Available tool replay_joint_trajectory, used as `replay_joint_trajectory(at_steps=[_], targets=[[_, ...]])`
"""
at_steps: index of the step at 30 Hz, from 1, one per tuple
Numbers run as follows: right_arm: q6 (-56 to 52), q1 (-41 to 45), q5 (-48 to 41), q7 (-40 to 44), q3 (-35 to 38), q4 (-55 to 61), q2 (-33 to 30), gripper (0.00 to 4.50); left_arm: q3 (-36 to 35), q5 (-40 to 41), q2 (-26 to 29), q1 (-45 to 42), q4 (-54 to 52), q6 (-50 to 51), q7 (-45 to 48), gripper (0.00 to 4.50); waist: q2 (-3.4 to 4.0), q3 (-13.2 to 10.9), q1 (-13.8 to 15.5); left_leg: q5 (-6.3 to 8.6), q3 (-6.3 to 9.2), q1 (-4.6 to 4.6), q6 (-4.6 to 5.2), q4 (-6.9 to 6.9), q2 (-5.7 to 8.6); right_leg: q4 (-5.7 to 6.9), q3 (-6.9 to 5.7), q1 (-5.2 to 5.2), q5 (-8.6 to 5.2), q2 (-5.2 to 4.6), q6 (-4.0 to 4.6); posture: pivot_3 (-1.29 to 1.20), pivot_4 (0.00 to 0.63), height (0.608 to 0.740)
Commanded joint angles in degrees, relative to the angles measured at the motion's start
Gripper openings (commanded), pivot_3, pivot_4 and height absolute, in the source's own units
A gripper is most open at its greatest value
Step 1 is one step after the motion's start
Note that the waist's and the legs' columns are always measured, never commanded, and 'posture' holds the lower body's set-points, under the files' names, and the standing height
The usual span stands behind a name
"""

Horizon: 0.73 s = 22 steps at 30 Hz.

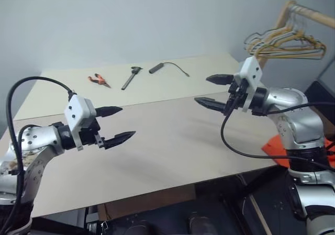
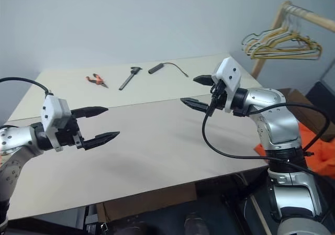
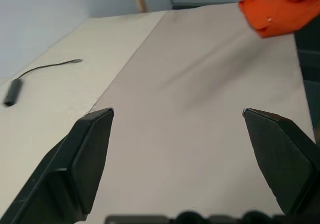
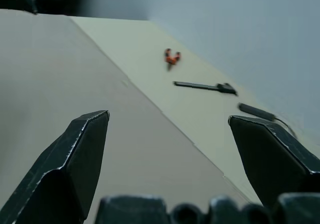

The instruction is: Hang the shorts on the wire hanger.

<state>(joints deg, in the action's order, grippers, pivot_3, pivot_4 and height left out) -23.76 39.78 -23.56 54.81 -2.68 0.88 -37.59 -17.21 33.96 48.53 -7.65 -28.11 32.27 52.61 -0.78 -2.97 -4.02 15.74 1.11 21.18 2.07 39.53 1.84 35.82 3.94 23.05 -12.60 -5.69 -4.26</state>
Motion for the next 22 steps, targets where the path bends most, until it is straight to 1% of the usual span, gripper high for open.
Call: replay_joint_trajectory(at_steps=[1,4,6,12,18,22], targets=[[2.43,1.59,1.55,1.26,-0.40,-0.76,0.47,4.45,-1.93,1.06,1.26,0.19,-2.08,0.51,-0.76,4.50,0.00,0.00,1.36,0.00,-0.01,0.00,-0.01,-0.01,0.01,0.00,0.00,0.01,-0.01,0.00,0.01,0.04,0.029,0.740],[4.57,1.18,4.10,1.70,-1.70,-1.65,0.41,4.45,-2.10,1.44,1.83,0.30,-2.43,1.03,-0.87,4.50,-0.01,-0.01,2.89,-0.05,-0.08,0.03,-0.08,-0.07,0.02,0.00,0.00,0.08,-0.02,0.00,0.07,0.05,0.035,0.740],[5.12,0.58,4.84,1.68,-1.85,-1.60,0.50,4.45,-2.23,1.56,2.45,0.56,-2.75,1.42,-0.59,4.50,-0.02,-0.02,3.40,-0.07,-0.10,0.03,-0.12,-0.15,0.02,-0.01,0.00,0.09,-0.03,0.01,0.13,0.06,0.041,0.740],[6.25,-1.46,6.02,2.01,-2.00,-1.42,0.41,4.45,-2.60,1.21,3.82,2.22,-3.80,1.88,-0.74,4.50,-0.13,-0.10,4.04,-0.18,-0.08,-0.02,-0.29,-0.46,-0.01,-0.02,-0.03,0.13,-0.10,0.13,0.30,0.09,0.051,0.740],[6.92,-1.42,6.80,2.76,-1.75,-1.80,0.58,4.45,-3.18,1.99,3.64,3.44,-4.66,2.41,-1.84,4.50,-0.18,-0.47,4.23,-0.21,-0.08,-0.06,-0.33,-0.54,-0.27,0.00,-0.07,0.15,-0.10,0.43,0.51,0.09,0.056,0.740],[7.22,-1.67,6.95,2.99,-1.74,-1.83,0.65,4.45,-3.14,2.43,3.57,3.11,-4.75,3.02,-2.53,4.50,-0.20,-0.70,4.35,-0.21,-0.09,-0.07,-0.33,-0.54,-0.33,0.00,-0.12,0.13,-0.11,0.45,0.54,0.10,0.060,0.740]])
